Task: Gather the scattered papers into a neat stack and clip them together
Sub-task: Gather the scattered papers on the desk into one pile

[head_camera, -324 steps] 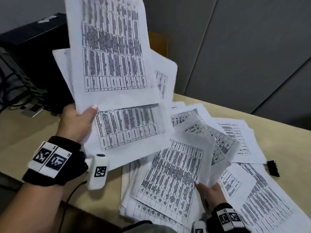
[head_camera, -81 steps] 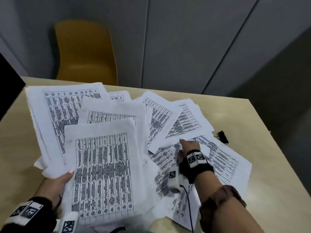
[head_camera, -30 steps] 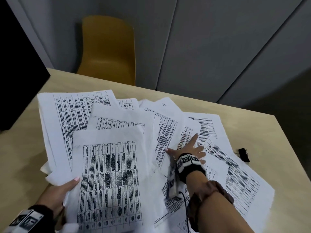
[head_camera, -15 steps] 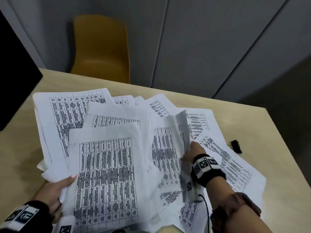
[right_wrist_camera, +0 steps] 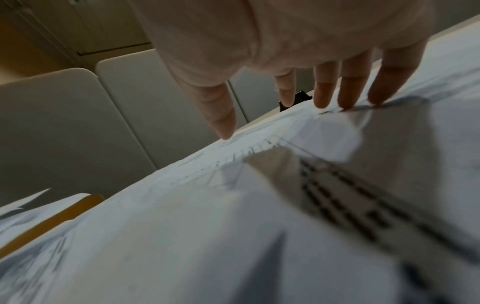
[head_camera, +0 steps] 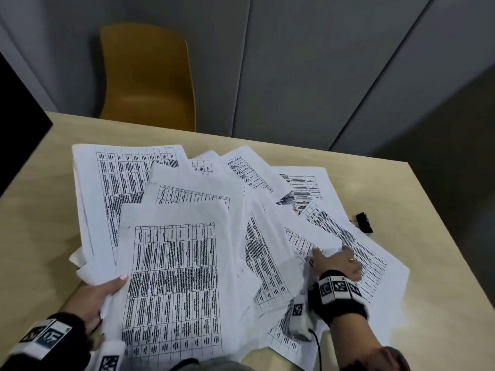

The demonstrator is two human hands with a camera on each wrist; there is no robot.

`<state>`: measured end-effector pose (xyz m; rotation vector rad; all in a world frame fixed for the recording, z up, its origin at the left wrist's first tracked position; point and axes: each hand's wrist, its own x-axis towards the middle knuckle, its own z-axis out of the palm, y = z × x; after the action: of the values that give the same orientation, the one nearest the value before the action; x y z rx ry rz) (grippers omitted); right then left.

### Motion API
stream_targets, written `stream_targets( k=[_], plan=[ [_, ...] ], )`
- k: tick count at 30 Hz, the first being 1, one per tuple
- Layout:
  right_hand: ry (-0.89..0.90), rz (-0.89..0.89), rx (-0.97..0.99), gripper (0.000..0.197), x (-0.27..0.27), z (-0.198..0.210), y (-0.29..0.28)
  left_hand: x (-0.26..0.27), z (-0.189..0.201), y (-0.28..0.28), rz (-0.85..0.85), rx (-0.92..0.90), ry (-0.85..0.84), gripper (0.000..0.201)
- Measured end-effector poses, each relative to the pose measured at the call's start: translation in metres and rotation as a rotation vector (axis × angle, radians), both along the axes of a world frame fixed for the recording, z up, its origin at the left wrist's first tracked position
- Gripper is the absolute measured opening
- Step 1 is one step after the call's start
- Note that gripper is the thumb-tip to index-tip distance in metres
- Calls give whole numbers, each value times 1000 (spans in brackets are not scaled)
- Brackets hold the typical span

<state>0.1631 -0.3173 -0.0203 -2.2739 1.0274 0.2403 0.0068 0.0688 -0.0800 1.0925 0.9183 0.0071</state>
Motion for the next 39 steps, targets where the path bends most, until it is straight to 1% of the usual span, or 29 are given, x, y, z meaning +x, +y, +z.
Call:
stream_targets(
  k=[3, 5, 8, 10, 12, 13, 16, 18, 20, 21, 22, 23, 24, 25, 27, 29, 31, 33, 36, 39],
  plan=[
    [-97, 8, 169, 70, -1, 0, 2, 0, 1, 0, 4, -9, 12, 13],
    [-131, 49, 300, 69, -4, 1, 11, 1, 2, 0, 6, -5, 12, 13],
    [-191, 114, 458, 74, -9, -1, 25, 2, 5, -1, 13, -3, 8, 11],
    [-201, 125, 579, 66, -15, 0, 30, 3, 5, -1, 13, -9, 1, 11],
    [-161, 117, 683, 52, -23, -2, 35, 3, 5, 0, 12, -15, 2, 11],
    [-145, 126, 709, 48, -28, -5, 38, 3, 5, 0, 8, -14, 5, 11],
    [-104, 213, 608, 47, -34, -24, 47, 3, 7, 1, -19, 8, 12, 12],
    [-115, 173, 585, 45, -31, -25, 48, 3, 8, 0, -36, 27, 9, 12],
    [-167, 85, 576, 36, -25, -20, 39, 4, 8, -1, -41, 51, 23, 11],
    [-198, 68, 582, 33, -24, -15, 34, 4, 7, -2, -38, 65, 37, 10],
    [-215, 51, 657, 37, -23, -14, 28, 4, 7, -3, -35, 81, 52, 10],
    [-221, 30, 775, 44, -23, -13, 22, 5, 7, -3, -35, 96, 67, 12],
    [-179, 16, 856, 49, -24, -14, 19, 6, 7, -3, -39, 108, 76, 16],
    [-131, 29, 884, 48, -26, -15, 19, 7, 7, -4, -43, 110, 82, 21],
    [-33, 75, 760, 41, -30, -17, 26, 10, 6, -3, -49, 107, 94, 28],
    [-42, 113, 572, 38, -29, -16, 32, 10, 4, -2, -53, 123, 115, 27],
    [-107, 123, 441, 27, -25, -6, 30, 10, 3, -1, -60, 144, 141, 24],
    [-175, 138, 334, 16, -19, 7, 22, 9, 0, 1, -60, 166, 161, 31],
    [-332, 155, 181, 11, -10, 24, 9, 9, 1, 0, -63, 184, 173, 29],
    [-530, 146, 84, 15, -9, 44, 7, 11, 3, -3, -37, 174, 168, 32]
  ],
)
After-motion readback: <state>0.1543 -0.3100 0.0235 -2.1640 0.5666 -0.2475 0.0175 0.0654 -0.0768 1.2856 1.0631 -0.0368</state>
